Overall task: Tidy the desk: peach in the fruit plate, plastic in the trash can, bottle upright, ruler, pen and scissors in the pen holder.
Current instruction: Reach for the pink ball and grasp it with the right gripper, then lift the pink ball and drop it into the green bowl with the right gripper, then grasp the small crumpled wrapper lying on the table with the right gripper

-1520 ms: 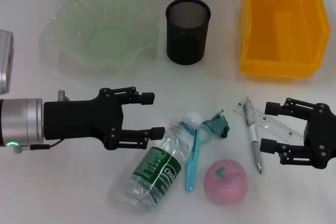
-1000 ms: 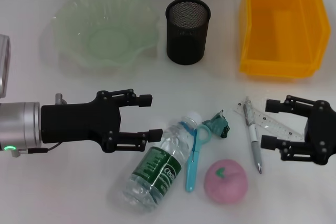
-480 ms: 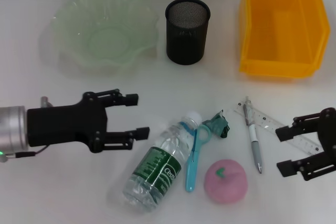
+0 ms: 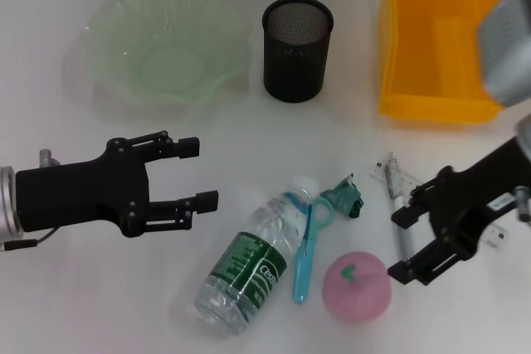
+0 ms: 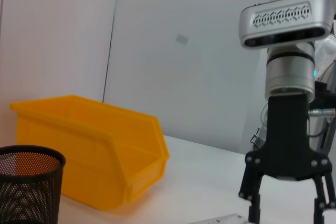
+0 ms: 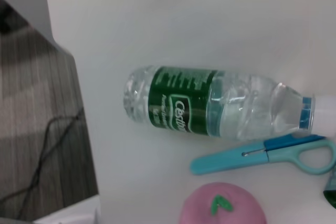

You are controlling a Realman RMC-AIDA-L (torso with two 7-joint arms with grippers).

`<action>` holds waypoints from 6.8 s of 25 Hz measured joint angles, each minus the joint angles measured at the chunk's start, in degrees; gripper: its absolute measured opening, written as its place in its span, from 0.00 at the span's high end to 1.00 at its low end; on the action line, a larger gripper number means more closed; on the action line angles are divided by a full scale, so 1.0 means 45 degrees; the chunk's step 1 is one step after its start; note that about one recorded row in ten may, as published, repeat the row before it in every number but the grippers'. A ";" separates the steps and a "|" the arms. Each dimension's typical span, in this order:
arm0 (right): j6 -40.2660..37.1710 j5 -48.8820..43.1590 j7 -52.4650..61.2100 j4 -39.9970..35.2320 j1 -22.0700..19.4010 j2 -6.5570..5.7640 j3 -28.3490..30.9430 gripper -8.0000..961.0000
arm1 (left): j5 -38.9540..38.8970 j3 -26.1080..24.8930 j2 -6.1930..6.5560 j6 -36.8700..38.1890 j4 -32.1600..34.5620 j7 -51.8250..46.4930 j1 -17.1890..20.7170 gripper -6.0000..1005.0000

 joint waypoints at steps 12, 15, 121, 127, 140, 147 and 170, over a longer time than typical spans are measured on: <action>0.1774 -0.0173 0.0916 0.0703 0.0441 0.0039 -0.3114 0.22 | 0.0002 -0.0012 -0.0006 0.0033 0.0097 -0.0060 -0.0034 0.19; 0.2319 -0.0127 0.0921 0.1041 0.0464 0.0045 -0.3568 0.23 | 0.0008 -0.0012 -0.0005 0.0021 0.0112 -0.0004 -0.0074 0.19; 1.1779 0.3490 0.0973 0.5847 0.6114 -0.0346 -0.2459 0.18 | -0.0430 0.0046 -0.0100 -0.0382 0.0108 0.0600 0.0133 0.19; 0.6411 -0.1614 0.5491 -0.1829 0.3362 -0.0050 -0.1720 0.14 | -0.0443 0.0032 -0.0103 -0.0381 0.0108 0.0682 0.0193 0.19; -0.0385 -0.2849 0.5408 -0.3620 0.1075 0.0074 -0.1222 0.14 | -0.0445 0.0011 -0.0123 -0.0432 0.0110 0.0883 0.0088 0.19; 0.0740 -0.3041 0.4627 -0.2306 0.0781 0.0098 -0.2002 0.14 | -0.0462 -0.0050 -0.0111 -0.0490 0.0129 0.0882 0.0002 0.19; 0.3993 -0.2966 0.2493 -0.0038 0.1247 0.0041 -0.4693 0.14 | -0.0467 -0.0052 -0.0103 -0.0760 0.0108 0.0867 0.0046 0.19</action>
